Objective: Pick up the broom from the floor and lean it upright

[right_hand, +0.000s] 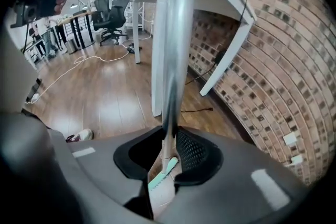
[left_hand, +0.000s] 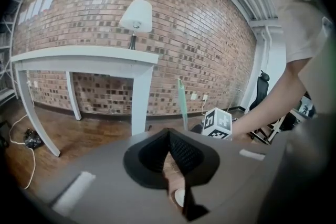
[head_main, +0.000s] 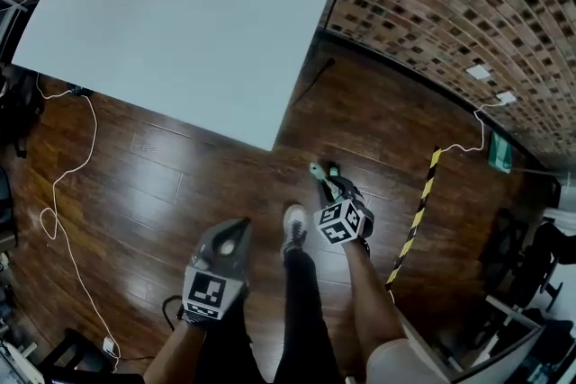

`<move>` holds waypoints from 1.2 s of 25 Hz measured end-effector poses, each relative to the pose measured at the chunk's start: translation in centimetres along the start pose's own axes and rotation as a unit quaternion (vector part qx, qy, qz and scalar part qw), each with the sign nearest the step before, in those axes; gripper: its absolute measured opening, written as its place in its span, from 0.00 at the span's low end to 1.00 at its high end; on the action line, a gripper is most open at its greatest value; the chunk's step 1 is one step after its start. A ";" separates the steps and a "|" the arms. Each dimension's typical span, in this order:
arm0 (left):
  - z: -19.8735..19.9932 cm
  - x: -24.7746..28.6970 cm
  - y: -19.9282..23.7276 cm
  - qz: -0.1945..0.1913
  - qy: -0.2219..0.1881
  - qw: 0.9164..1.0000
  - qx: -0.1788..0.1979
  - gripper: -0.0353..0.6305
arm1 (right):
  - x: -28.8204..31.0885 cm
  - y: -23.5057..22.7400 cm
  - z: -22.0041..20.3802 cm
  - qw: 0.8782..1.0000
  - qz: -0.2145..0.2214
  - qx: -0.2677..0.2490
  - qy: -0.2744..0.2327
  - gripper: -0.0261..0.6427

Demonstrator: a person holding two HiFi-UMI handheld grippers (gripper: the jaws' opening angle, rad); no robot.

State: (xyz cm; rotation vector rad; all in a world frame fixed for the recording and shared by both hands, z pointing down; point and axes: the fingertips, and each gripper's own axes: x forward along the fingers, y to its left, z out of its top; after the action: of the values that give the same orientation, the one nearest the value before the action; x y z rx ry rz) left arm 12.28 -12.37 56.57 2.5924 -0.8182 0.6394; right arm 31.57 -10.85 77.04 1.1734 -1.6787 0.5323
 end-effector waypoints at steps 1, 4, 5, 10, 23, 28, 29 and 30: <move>0.5 0.7 -0.2 0.003 -0.002 1.000 -0.003 0.05 | 0.0 -1.2 0.4 1.000 -0.002 0.007 -0.004 0.18; 1.8 2.6 -0.6 0.009 -0.005 1.000 -0.014 0.05 | 0.7 -4.5 1.7 1.000 -0.008 0.025 -0.016 0.18; 1.9 3.1 -0.5 0.011 -0.004 1.000 -0.013 0.05 | 1.1 -5.4 2.4 0.999 -0.009 0.029 -0.020 0.18; 2.4 4.9 0.2 0.022 0.004 1.000 -0.012 0.05 | 3.5 -8.9 6.6 0.999 -0.012 0.034 -0.040 0.18; 2.5 6.0 2.6 0.036 0.011 0.999 -0.028 0.05 | 8.2 -11.8 15.3 0.998 -0.006 -0.057 -0.041 0.19; 2.9 7.0 2.7 0.033 0.010 0.998 -0.043 0.05 | 8.5 -12.8 16.7 0.998 -0.011 -0.040 -0.049 0.19; 2.8 7.1 2.7 0.031 0.008 0.999 -0.038 0.05 | 8.6 -12.9 16.9 0.998 -0.011 -0.038 -0.050 0.19; 2.6 7.1 2.7 0.030 0.007 0.999 -0.033 0.05 | 8.7 -12.9 17.1 0.998 -0.011 -0.037 -0.053 0.20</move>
State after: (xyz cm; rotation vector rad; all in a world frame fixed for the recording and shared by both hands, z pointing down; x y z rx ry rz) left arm 16.70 -18.82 58.55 2.5090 -0.8997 0.6359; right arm 34.57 -33.69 75.34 1.1827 -1.7585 0.3951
